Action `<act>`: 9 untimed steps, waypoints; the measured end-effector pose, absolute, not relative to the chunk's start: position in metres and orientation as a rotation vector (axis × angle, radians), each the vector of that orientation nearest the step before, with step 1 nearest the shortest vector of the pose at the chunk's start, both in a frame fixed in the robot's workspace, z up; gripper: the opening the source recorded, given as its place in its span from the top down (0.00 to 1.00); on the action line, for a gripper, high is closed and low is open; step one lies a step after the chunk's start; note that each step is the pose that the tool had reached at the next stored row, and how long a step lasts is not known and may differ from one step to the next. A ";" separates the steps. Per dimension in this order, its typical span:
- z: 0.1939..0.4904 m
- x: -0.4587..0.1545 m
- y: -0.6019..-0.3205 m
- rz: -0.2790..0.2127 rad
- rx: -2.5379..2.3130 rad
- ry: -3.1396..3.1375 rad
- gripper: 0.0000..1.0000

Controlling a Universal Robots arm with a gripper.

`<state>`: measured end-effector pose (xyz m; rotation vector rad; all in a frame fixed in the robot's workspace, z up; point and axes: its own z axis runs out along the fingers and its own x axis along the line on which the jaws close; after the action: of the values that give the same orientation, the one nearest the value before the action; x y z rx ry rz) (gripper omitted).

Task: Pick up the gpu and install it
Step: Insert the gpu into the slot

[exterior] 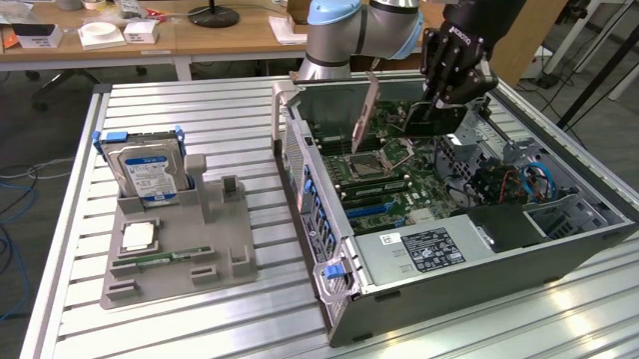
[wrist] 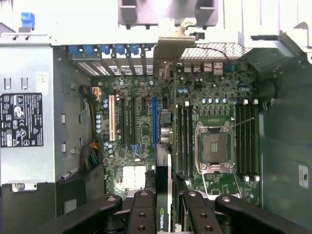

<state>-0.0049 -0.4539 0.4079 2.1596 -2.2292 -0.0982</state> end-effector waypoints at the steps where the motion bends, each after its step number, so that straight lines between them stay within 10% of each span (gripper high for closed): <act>1: 0.408 -0.005 -0.454 -0.098 2.170 -2.219 0.74; 9: 0.408 -0.005 -0.454 -0.097 2.206 -2.181 0.74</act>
<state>-0.0049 -0.4539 0.4079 2.2064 -2.1811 -0.0969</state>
